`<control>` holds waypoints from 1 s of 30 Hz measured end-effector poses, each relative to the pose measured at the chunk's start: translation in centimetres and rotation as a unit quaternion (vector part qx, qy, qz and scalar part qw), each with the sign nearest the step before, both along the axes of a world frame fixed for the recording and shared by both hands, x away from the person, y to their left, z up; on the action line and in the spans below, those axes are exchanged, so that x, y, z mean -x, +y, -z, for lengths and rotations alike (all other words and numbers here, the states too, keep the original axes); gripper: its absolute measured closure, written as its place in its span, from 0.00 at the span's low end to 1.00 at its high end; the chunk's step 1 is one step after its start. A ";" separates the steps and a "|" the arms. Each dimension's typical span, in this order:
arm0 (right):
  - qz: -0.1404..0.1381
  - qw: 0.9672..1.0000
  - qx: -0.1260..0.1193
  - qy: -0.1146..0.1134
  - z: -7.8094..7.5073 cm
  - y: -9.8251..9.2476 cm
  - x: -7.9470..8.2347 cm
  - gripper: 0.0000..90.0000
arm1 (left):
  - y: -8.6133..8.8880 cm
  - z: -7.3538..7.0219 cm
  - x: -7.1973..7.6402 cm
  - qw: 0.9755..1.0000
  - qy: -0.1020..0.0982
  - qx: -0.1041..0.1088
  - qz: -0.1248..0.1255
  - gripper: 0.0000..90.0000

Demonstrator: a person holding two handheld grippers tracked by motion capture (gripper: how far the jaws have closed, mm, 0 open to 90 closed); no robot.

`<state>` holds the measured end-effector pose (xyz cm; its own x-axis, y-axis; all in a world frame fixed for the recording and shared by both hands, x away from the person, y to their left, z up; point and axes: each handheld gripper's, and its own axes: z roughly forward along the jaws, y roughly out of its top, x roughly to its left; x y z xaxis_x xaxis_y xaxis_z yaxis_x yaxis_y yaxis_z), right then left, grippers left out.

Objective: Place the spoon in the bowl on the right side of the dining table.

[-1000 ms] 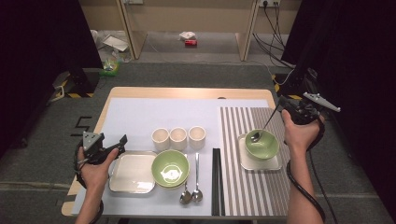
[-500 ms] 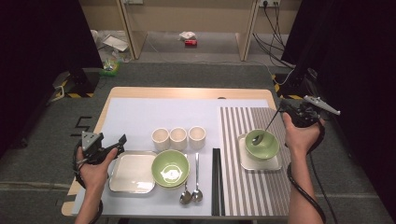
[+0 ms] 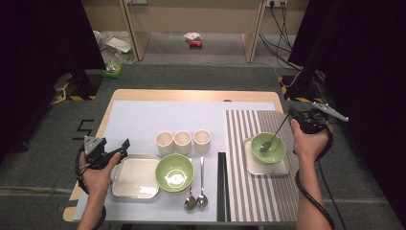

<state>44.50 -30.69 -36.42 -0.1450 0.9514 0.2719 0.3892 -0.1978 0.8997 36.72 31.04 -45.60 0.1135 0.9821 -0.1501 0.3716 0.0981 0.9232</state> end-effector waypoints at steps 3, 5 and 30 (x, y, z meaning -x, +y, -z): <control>0.001 1.000 0.004 0.006 0.1 -0.1 0.0 1.00 | -0.1 0.0 -0.1 1.000 0.001 0.001 0.002 0.09; 0.002 1.000 0.007 0.005 0.3 -0.2 0.0 1.00 | -0.1 0.0 -0.1 1.000 0.000 0.001 0.002 0.09; 0.003 1.000 0.001 0.027 1.4 -1.1 0.0 0.99 | -0.1 0.0 0.0 1.000 0.001 0.000 0.001 0.09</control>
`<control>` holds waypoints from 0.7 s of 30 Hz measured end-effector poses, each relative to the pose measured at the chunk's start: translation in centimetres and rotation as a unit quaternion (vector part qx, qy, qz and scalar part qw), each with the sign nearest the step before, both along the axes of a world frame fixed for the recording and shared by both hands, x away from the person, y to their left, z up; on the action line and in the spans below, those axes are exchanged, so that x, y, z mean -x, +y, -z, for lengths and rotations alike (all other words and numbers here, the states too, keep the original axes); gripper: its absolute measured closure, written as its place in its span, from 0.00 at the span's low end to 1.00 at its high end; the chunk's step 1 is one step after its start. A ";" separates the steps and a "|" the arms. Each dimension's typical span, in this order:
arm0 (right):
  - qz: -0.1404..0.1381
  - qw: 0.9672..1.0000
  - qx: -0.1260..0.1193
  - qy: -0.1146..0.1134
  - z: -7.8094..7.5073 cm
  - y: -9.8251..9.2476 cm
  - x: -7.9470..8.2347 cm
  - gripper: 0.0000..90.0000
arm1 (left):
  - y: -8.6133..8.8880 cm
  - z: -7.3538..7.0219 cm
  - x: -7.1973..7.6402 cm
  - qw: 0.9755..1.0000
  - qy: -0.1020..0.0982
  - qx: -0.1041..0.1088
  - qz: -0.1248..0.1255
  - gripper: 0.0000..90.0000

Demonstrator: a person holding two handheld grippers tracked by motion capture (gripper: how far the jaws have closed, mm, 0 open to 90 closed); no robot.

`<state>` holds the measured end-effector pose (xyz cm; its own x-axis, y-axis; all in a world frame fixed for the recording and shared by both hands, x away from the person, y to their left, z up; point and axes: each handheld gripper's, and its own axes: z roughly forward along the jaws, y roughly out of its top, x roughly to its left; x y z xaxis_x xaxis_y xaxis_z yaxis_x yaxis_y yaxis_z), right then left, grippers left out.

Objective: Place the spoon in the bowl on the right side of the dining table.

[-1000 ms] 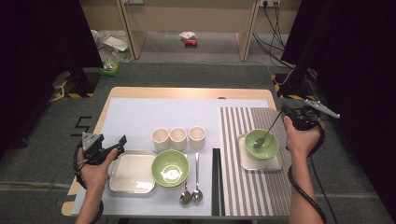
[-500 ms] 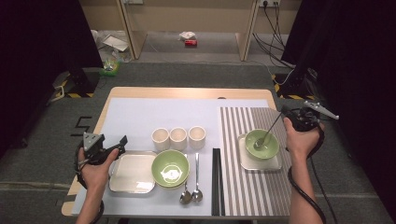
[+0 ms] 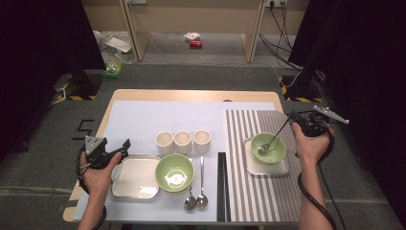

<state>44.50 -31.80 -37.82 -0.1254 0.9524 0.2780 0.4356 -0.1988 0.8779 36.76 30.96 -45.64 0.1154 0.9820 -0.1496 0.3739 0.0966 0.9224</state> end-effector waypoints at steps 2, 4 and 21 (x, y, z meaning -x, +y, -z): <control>0.001 1.000 0.002 0.000 0.2 -0.2 0.0 0.99 | 0.0 0.0 0.0 1.000 0.000 -0.001 -0.001 0.09; 0.001 1.000 0.001 0.003 0.4 -0.4 0.1 0.98 | 0.0 0.0 0.0 1.000 0.000 -0.001 -0.001 0.09; 0.001 0.999 0.019 0.032 1.6 -1.7 0.7 0.92 | 0.1 -0.1 0.0 1.000 -0.001 0.000 -0.003 0.09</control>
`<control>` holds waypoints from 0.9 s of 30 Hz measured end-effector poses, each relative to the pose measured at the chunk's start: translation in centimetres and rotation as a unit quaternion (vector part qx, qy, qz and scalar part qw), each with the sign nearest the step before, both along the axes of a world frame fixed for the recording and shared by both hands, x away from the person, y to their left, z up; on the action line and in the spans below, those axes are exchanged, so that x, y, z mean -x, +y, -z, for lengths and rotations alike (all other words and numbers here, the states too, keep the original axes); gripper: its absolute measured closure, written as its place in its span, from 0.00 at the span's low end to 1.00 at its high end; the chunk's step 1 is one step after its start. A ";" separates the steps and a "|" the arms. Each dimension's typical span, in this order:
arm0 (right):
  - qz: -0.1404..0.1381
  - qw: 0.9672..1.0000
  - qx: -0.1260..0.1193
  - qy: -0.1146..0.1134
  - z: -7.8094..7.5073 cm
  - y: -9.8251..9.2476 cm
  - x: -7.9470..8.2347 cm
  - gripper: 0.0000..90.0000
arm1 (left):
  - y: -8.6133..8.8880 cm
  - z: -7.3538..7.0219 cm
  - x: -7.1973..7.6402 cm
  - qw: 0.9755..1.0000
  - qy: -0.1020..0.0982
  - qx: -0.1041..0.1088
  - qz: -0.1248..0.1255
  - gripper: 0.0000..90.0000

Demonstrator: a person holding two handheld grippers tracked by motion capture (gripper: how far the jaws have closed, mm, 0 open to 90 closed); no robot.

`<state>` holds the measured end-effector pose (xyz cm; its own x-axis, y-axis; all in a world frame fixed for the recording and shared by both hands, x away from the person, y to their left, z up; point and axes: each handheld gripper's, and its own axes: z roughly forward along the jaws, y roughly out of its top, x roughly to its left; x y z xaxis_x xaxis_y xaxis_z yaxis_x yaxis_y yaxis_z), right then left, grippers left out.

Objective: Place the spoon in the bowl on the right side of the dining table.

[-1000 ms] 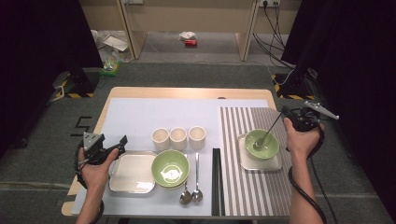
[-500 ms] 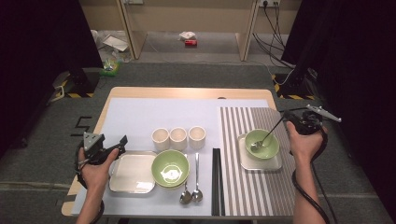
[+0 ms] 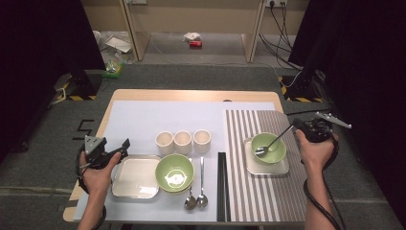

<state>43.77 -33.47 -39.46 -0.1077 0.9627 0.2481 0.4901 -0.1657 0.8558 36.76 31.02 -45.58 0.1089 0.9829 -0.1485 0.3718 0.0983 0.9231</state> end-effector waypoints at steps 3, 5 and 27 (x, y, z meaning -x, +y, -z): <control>0.000 1.000 0.006 0.007 0.2 -0.3 0.1 0.90 | -0.1 0.0 0.0 1.000 0.000 -0.001 0.002 0.09; 0.001 1.000 0.006 0.012 0.3 -0.4 0.2 0.89 | -0.1 0.0 0.0 1.000 0.001 -0.002 0.002 0.09; 0.005 1.000 0.009 0.022 0.4 -1.4 -0.2 0.82 | -0.2 -0.1 0.0 1.000 0.000 -0.004 0.004 0.09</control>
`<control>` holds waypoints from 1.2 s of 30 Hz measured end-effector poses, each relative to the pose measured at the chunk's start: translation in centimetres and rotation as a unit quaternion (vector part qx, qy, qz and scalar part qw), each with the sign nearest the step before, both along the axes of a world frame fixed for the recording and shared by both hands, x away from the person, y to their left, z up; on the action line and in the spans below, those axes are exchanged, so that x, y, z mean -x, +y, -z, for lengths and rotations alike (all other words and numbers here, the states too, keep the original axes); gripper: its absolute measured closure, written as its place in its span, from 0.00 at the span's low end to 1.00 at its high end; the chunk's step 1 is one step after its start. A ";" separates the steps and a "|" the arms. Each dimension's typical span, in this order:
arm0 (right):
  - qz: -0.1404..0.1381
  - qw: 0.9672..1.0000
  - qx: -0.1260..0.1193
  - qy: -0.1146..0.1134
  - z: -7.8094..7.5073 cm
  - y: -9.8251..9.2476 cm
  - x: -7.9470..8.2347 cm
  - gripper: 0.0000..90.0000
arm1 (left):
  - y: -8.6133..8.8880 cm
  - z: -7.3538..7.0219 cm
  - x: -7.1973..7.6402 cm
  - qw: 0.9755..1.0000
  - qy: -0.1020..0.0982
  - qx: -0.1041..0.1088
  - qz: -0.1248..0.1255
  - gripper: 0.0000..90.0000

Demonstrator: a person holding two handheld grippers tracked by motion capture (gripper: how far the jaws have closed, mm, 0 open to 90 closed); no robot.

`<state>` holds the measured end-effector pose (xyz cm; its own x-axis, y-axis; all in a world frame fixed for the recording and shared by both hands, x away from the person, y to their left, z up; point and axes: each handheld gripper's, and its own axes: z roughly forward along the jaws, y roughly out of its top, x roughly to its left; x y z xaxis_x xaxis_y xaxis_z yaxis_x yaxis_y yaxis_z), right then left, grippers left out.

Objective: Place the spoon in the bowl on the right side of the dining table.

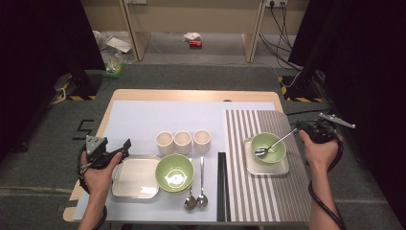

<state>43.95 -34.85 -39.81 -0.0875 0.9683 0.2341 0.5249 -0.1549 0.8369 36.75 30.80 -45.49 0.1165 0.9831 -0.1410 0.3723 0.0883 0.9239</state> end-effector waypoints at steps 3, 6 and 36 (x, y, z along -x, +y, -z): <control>-0.002 1.000 0.003 0.003 0.1 0.0 -0.1 0.86 | 0.1 0.0 0.0 1.000 0.000 0.001 -0.001 0.09; -0.006 1.000 0.007 0.006 0.1 -0.1 0.0 0.91 | 0.2 0.0 0.0 1.000 0.000 0.002 -0.003 0.09; -0.017 1.000 0.007 0.000 0.6 -1.3 4.4 0.97 | -0.1 -0.1 0.0 1.000 -0.001 0.000 -0.001 0.10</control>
